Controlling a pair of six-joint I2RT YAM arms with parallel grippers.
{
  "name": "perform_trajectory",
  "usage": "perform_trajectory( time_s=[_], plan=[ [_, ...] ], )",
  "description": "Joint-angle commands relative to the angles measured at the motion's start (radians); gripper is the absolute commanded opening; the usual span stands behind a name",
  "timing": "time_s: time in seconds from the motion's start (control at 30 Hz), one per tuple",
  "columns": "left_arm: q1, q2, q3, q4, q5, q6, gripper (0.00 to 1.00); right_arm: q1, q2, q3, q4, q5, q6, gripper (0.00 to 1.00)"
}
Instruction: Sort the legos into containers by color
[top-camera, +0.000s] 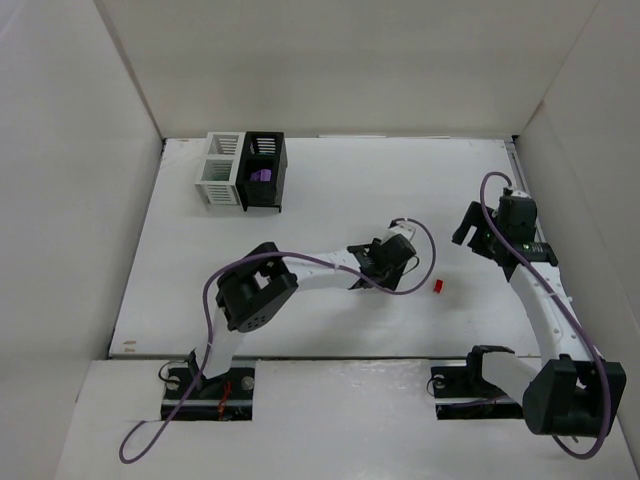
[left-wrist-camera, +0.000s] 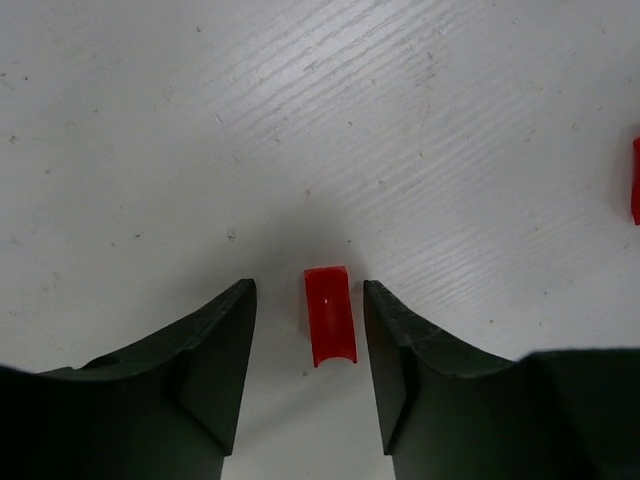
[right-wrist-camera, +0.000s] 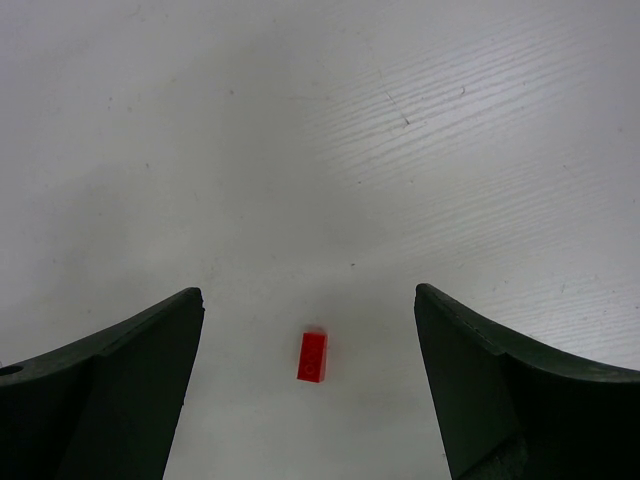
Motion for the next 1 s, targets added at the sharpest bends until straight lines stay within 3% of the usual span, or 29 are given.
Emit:
perform_trajectory(
  time_s=[0.0,0.1,0.27,0.43,0.6,0.7,0.83,0.97],
  plan=[
    [-0.011,0.009,0.005,-0.043,-0.037,0.006,0.42,-0.007,-0.020,0.001,0.049,-0.008,-0.007,0.91],
    [-0.011,0.009,0.016,-0.052,-0.037,0.006,0.33,-0.007,-0.011,0.001,0.049,-0.008,-0.007,0.91],
    [-0.031,-0.026,-0.007,-0.077,-0.057,0.006,0.33,-0.007,-0.011,0.001,0.049,-0.008,-0.007,0.91],
    [-0.031,-0.046,-0.020,-0.089,-0.090,-0.003,0.15,-0.016,-0.011,0.001,0.058,-0.008,-0.007,0.91],
    [-0.031,-0.118,-0.010,-0.106,-0.159,-0.004,0.12,-0.016,-0.011,0.001,0.058,-0.008,-0.016,0.91],
    [0.033,-0.173,0.002,-0.106,-0.147,-0.004,0.12,-0.016,-0.011,0.001,0.071,-0.030,-0.016,0.91],
    [0.217,-0.331,-0.039,-0.083,-0.057,-0.004,0.12,-0.016,-0.011,-0.018,0.117,-0.087,-0.055,0.91],
    [0.476,-0.432,-0.035,-0.063,-0.034,0.006,0.12,-0.016,-0.020,-0.038,0.201,-0.131,-0.093,0.92]
  ],
)
